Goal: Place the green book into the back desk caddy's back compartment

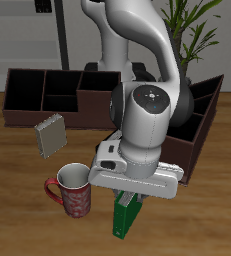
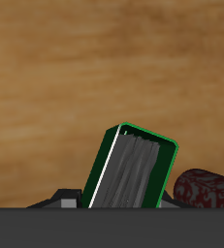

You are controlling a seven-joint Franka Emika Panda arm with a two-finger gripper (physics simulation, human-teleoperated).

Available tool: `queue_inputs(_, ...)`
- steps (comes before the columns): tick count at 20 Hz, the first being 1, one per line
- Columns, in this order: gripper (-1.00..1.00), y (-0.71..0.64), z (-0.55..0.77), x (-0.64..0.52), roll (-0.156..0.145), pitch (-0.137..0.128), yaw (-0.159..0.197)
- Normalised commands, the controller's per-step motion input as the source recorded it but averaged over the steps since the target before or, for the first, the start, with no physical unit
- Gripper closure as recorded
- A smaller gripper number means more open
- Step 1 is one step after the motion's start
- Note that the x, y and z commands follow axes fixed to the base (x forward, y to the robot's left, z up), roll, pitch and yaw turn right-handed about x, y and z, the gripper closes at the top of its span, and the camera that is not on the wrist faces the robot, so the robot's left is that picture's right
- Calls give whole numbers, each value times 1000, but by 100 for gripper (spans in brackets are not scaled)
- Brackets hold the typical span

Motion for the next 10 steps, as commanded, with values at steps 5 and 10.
queue_inputs(5,100,-261,798,-299,10,-84,64)
queue_inputs(10,100,-468,814,-367,-12,-20,81)
